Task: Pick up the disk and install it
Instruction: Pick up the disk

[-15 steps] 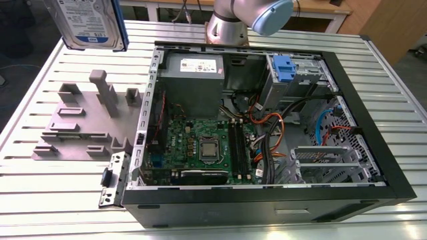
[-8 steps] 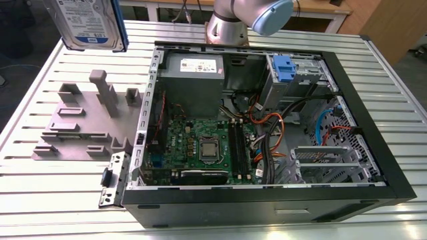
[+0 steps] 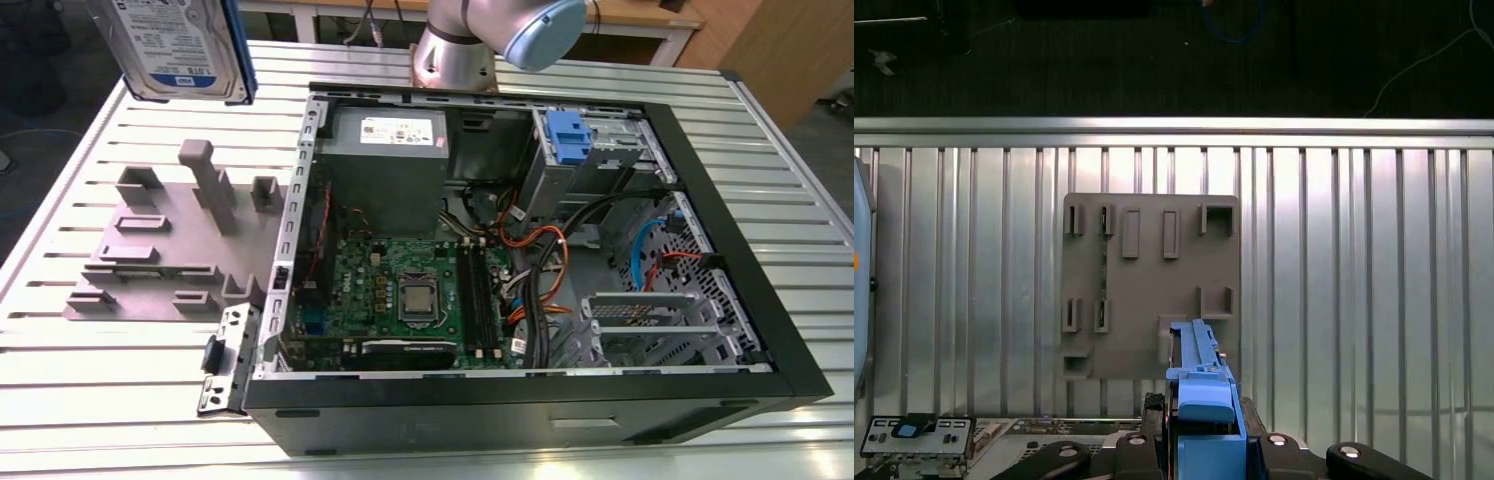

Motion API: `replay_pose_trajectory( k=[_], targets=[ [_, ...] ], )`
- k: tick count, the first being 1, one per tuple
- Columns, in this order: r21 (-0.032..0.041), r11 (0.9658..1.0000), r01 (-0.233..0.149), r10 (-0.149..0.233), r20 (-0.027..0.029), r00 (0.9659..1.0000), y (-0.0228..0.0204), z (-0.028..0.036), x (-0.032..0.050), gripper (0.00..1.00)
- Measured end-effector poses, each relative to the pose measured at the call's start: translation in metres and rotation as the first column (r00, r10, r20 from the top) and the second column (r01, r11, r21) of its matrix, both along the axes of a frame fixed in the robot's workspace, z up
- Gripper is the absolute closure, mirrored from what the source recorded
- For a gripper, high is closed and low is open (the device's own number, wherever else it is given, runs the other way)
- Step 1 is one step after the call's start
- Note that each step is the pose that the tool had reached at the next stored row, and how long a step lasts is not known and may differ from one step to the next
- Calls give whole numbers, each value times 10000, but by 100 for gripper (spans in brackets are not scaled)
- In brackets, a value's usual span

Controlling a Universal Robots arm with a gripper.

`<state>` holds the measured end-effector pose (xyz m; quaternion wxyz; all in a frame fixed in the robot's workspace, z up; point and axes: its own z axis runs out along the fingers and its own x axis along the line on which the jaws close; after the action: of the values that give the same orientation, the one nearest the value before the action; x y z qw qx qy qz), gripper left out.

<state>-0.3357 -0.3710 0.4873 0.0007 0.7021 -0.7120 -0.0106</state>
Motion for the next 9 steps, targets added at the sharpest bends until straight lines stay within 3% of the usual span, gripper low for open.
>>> replay_pose_trajectory(
  k=[5, 9],
  targets=[
    [-5, 10000, 0, 0, 0, 10000, -15, 0, 5, 63],
    [-5, 10000, 0, 0, -1, 10000, -71, 0, 6, 63]
  ],
)
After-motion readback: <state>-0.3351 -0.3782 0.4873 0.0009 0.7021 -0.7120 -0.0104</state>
